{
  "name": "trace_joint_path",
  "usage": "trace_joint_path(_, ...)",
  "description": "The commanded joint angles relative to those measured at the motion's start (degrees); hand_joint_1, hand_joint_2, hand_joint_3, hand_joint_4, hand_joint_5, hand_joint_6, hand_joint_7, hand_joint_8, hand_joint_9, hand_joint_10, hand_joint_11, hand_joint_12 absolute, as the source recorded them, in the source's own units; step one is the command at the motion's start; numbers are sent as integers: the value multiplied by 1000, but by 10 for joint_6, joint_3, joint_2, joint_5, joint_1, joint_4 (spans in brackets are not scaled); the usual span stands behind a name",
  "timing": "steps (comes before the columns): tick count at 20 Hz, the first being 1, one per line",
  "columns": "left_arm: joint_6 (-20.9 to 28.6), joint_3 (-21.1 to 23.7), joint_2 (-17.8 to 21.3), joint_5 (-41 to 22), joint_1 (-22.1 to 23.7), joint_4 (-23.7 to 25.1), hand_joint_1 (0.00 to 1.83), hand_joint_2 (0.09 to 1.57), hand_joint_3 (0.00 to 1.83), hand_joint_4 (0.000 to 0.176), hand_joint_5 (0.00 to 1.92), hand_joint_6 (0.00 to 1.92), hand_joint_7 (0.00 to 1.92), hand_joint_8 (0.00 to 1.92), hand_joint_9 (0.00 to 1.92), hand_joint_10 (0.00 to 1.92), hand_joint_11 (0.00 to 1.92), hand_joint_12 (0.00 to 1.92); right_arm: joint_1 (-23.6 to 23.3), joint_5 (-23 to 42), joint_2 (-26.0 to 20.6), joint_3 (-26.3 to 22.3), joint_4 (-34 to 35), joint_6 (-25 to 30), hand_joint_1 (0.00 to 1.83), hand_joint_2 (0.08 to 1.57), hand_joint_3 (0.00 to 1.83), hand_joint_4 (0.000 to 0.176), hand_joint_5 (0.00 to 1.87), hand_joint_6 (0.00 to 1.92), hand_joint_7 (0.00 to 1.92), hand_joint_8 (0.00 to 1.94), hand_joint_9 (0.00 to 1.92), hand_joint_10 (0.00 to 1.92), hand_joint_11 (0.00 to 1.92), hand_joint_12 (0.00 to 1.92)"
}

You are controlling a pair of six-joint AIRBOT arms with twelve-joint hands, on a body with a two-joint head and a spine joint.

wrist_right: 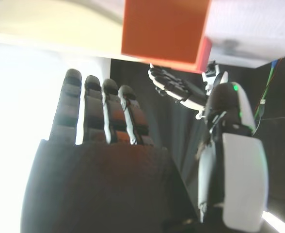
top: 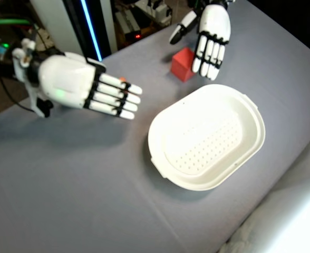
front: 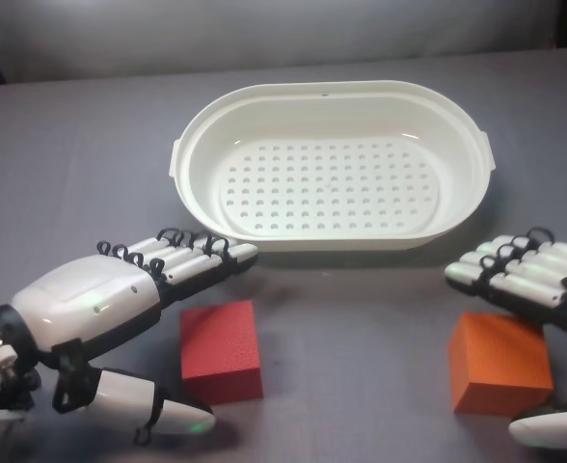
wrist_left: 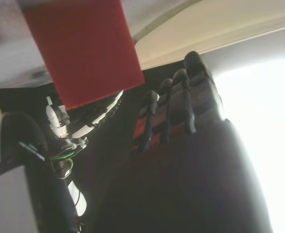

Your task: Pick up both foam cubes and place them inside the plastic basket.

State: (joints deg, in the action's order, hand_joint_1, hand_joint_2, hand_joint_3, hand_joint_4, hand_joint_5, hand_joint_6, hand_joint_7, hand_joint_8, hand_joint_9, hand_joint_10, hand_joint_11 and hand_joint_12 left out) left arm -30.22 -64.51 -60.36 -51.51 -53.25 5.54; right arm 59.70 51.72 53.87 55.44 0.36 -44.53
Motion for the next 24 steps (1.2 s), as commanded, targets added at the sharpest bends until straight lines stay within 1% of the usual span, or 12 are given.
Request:
trace_joint_path(1,8,-4,-8,-53,5,3,932,1011,12,0,160,31,363,59,427,200,7,1514,-8,45,5,7,4,11,504,1139,21,0,1,0,56,21,79,34,41,22)
trace_joint_path(2,11,-8,-12,-49,5,3,1048,1052,4,0,336,34,584,177,497,738,271,1605,-10,40,12,16,4,23,597,1204,0,0,178,6,353,6,222,333,7,917)
trace_joint_path(3,16,-13,-16,-47,5,3,1100,1073,3,0,438,44,688,296,547,1076,464,1625,-11,35,18,24,4,33,682,1206,0,0,309,39,526,54,237,734,1,1419)
trace_joint_path(4,19,-15,-20,-45,7,3,1278,1144,6,0,613,123,817,1038,740,1321,706,1712,-12,33,22,30,3,41,940,1225,0,0,581,152,811,308,482,1053,241,1589)
trace_joint_path(5,19,-14,-20,-48,10,7,1240,1193,2,0,689,945,894,1287,916,1445,867,1758,-14,34,22,30,0,44,1273,1200,3,0,651,1023,886,1004,734,1374,478,1612)
trace_joint_path(8,14,3,0,-87,14,13,1230,1211,0,0,769,1097,852,1473,911,1619,888,1814,-36,44,8,21,-24,44,1200,1271,6,0,628,1340,767,1516,676,1654,595,1886)
trace_joint_path(15,-26,18,53,-113,102,36,1229,1185,0,0,814,1075,896,1365,828,1451,765,1680,-118,92,-38,8,-43,17,1349,1218,0,0,656,1212,832,1306,792,1558,651,1741)
trace_joint_path(20,-59,-81,-19,19,235,4,1251,1168,0,0,822,1030,944,1295,908,1386,803,1690,-215,5,36,95,0,-17,1332,1252,0,0,558,1425,738,1350,772,1527,586,1652)
trace_joint_path(21,-64,-89,-26,32,242,-2,1235,1198,2,0,786,1020,883,1437,976,1586,920,1832,-223,-9,44,105,4,-17,1322,1269,3,0,521,1523,696,1374,749,1532,546,1622)
trace_joint_path(22,-78,-98,-35,47,249,-15,1232,1199,0,0,764,1062,896,1408,967,1559,928,1854,-235,-25,56,119,7,-17,1151,1329,5,0,452,1646,713,1473,615,1244,429,1622)
trace_joint_path(23,-85,-101,-37,50,250,-24,1018,1158,0,0,568,778,602,1059,565,1373,444,1908,-243,-34,62,127,11,-20,637,1302,0,0,90,892,295,832,218,1098,85,1678)
trace_joint_path(24,-96,-105,-42,58,254,-33,839,1134,0,0,379,662,383,843,294,1269,130,1918,-256,-53,70,133,29,-49,348,1260,0,32,17,287,108,385,43,774,16,1499)
